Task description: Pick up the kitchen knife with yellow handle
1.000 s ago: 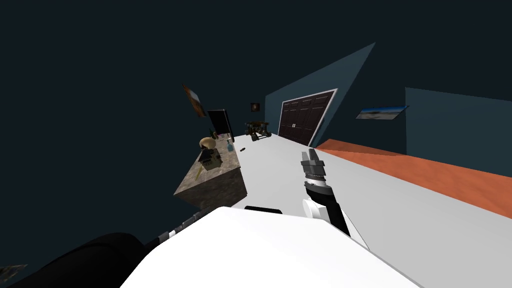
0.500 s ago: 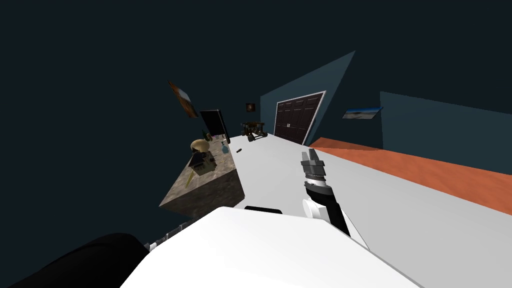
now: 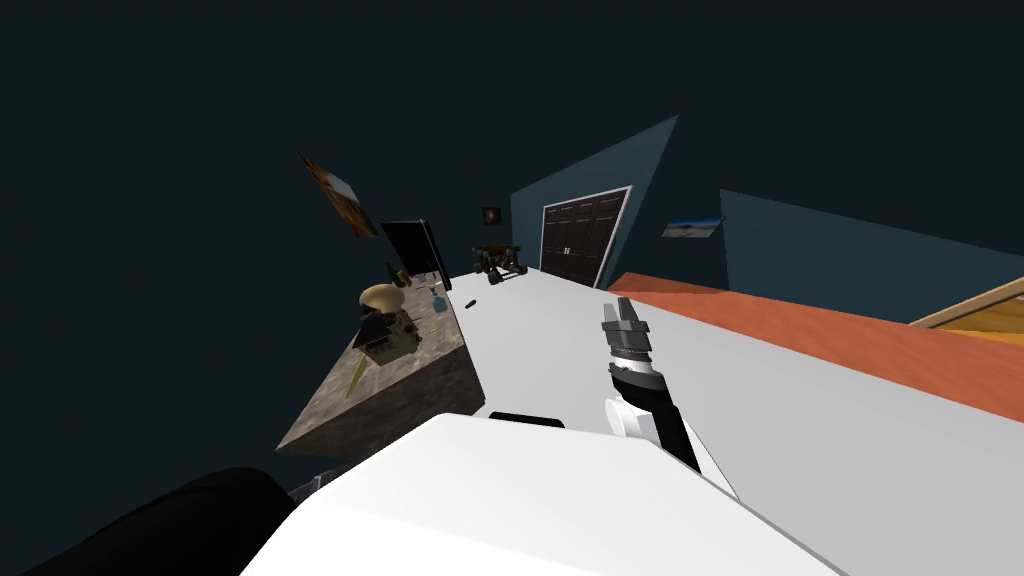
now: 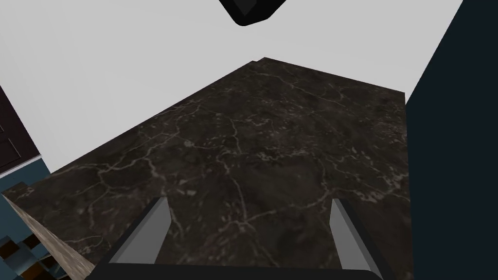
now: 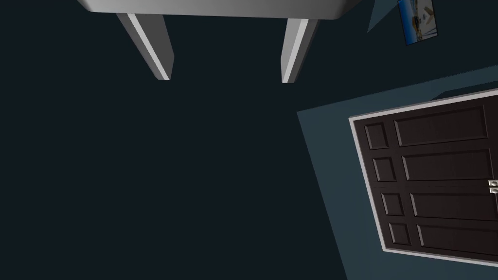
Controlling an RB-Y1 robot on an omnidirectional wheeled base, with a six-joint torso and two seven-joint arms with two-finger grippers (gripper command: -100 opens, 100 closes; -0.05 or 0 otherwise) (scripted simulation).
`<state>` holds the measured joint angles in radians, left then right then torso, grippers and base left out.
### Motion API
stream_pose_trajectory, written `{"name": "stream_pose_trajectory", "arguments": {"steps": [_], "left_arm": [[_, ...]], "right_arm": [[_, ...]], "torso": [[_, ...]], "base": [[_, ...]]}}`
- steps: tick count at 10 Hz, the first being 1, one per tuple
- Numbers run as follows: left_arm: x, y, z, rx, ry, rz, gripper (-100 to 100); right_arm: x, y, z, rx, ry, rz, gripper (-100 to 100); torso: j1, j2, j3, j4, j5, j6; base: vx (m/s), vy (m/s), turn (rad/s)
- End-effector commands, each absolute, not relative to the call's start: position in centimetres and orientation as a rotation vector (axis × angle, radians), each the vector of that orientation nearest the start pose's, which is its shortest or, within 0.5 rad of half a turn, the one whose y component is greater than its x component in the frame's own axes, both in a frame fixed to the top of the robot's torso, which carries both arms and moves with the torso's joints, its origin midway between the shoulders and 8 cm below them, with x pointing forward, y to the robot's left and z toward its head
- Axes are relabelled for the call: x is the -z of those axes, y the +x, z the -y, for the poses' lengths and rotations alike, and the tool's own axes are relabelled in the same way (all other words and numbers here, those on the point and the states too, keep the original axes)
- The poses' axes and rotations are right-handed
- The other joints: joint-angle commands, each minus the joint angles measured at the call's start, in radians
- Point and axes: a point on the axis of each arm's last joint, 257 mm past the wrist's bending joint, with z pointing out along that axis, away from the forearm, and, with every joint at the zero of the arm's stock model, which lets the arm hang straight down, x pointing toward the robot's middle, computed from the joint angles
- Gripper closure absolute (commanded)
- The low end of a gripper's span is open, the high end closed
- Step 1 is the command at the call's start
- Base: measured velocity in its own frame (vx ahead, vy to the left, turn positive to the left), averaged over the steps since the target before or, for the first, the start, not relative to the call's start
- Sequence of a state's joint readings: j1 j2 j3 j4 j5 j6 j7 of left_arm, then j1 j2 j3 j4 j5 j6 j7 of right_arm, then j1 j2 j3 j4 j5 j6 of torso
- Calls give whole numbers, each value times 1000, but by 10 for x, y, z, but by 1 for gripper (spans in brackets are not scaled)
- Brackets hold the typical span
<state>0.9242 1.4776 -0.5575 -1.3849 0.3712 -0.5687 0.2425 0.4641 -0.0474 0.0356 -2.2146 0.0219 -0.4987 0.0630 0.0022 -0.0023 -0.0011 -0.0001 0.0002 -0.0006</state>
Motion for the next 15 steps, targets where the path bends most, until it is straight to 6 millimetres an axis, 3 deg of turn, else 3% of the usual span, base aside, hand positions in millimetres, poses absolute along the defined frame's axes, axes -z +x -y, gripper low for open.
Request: {"name": "stream_pose_trajectory", "arguments": {"steps": [1, 3, 6, 7, 8, 11, 15], "left_arm": [[398, 15, -560, 422, -1224, -2521, -100], [383, -14, -594, 318, -1266, -2574, -100], [372, -29, -620, 235, -1282, -2594, -100], [362, -40, -637, 180, -1299, -2608, -100], [362, -40, -637, 180, -1299, -2608, -100], [334, -61, -678, 51, -1339, -2627, -100], [316, -68, -702, -15, -1368, -2620, -100]], "right_arm": [[-6, 362, 259, -1271, 615, -705, 0], [-6, 362, 259, -1271, 615, -705, 0], [-6, 362, 259, -1271, 615, -706, 0], [-6, 362, 259, -1271, 615, -706, 0], [-6, 362, 259, -1271, 615, -706, 0], [-6, 362, 259, -1271, 615, -706, 0], [-6, 362, 259, -1271, 615, -706, 0]], "torso": [[0, 0, 0, 0, 0, 0], [1, 0, 0, 0, 0, 0], [2, -2, -1, 0, 1, 0], [2, -1, -1, 0, 1, -1], [3, -1, -1, 0, 1, 0], [4, -3, -2, -1, 1, 0], [7, -2, -1, 0, 2, 0]], "base": [[46, 19, -109], [72, 32, -226], [65, 47, -109], [59, 55, -162], [54, 48, -89], [96, 83, -191], [75, 119, -151]]}}
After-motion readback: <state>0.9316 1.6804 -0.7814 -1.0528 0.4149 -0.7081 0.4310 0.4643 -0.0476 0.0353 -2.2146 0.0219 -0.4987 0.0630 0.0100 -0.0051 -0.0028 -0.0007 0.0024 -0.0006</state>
